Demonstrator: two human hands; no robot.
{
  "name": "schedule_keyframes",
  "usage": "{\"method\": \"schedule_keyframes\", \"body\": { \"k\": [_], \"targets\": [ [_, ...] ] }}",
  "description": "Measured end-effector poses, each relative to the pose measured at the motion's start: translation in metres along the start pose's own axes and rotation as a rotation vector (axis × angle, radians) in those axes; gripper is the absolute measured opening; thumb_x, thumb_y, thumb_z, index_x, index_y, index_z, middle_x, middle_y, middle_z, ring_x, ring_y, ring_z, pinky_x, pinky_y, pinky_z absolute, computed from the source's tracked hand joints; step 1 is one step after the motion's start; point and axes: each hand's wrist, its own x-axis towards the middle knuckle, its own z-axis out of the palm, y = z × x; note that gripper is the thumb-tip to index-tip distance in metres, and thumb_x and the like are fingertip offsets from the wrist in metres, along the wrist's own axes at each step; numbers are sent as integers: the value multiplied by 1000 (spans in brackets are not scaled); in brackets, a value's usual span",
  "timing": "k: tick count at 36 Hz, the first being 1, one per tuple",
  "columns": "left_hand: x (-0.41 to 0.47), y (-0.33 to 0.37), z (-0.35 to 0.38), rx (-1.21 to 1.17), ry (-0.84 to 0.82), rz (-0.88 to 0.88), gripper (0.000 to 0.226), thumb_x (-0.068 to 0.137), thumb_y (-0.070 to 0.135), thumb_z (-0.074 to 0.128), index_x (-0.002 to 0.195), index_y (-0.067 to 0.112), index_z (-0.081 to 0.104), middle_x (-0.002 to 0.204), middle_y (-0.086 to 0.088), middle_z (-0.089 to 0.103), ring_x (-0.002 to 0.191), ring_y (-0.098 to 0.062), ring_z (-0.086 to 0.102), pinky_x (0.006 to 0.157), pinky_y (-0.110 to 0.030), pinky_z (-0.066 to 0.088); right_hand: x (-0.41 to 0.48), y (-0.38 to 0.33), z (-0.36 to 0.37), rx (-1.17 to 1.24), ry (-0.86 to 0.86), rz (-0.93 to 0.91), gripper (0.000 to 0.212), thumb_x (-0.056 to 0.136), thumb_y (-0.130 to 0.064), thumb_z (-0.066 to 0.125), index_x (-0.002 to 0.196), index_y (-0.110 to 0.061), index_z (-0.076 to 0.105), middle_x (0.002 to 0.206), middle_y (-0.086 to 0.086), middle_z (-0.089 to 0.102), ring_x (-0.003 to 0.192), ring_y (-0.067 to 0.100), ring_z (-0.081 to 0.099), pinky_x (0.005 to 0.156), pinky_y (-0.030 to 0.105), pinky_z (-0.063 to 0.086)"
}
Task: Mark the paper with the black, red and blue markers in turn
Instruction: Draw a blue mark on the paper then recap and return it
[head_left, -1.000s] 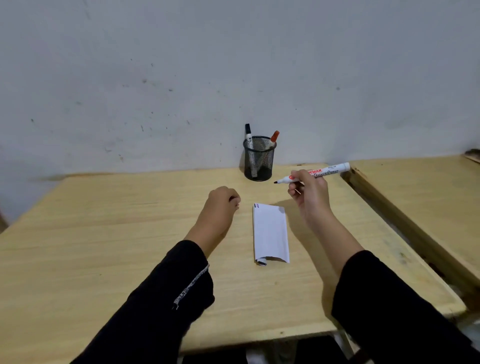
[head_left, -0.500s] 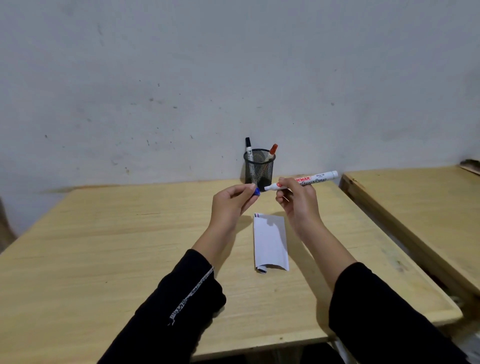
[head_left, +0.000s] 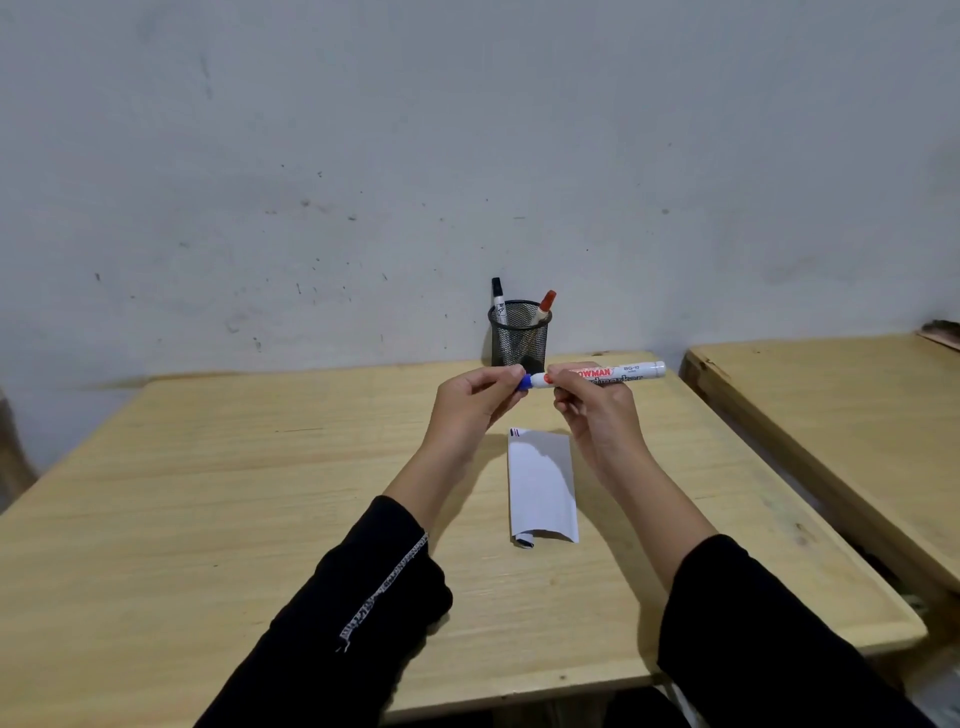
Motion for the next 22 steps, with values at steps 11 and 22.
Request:
{"method": "schedule_keyframes", "body": {
  "k": [11, 22],
  "targets": [
    [-2, -1, -7, 120, -65, 41, 7, 84, 4, 65, 90, 6, 69, 88, -9, 70, 79, -11, 71, 81, -16, 55, -4, 1, -7, -88, -88, -58, 9, 81, -1, 65, 75, -8, 66, 55, -7, 57, 57, 8, 48, 60, 17, 45],
    [6, 4, -4, 27, -14, 74, 6, 87, 8, 62, 89, 9, 67, 82, -3, 68, 72, -5, 66, 78, -13, 54, 3, -10, 2, -87, -153, -37, 4, 84, -11, 65, 81, -11, 66, 67, -3, 66, 64, 5, 61, 65, 16, 51]
  ]
}}
